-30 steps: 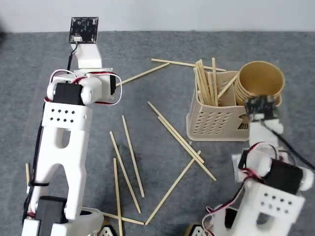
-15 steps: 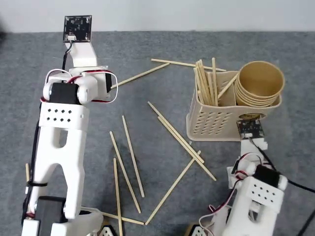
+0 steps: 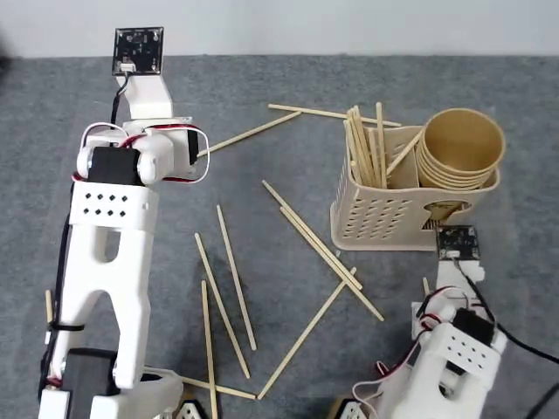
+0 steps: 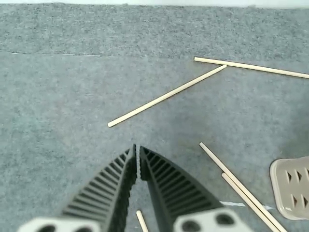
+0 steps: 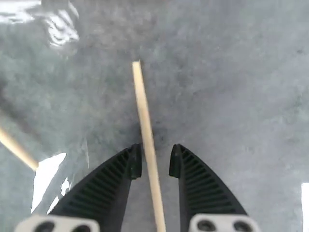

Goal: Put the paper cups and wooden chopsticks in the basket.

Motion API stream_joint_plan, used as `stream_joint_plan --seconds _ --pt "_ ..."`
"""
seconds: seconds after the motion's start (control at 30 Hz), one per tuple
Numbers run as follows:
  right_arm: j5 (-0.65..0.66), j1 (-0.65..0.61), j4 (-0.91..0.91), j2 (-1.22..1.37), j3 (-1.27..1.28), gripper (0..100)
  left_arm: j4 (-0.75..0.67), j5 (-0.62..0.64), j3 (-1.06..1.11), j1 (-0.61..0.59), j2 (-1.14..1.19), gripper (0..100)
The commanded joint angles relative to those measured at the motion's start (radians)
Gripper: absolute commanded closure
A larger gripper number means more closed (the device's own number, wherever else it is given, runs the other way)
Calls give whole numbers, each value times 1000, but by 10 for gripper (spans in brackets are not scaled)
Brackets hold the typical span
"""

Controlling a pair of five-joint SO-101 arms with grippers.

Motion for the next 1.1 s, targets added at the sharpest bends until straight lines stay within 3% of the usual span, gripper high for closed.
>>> stream_joint_plan --seconds 0.0,0.5,0.67,0.9,1.07 --pt "25 -5 -16 -5 15 891 -18 8 -5 -2 -35 987" --pt "29 -4 -16 -4 81 891 -58 8 39 -2 -43 987" --pt "63 -10 -8 -4 84 996 -58 8 39 -2 -43 987" --pt "80 -4 -4 -15 78 991 -58 8 39 -2 -43 987" --pt "64 -4 165 -16 -80 991 -58 8 39 -2 -43 987"
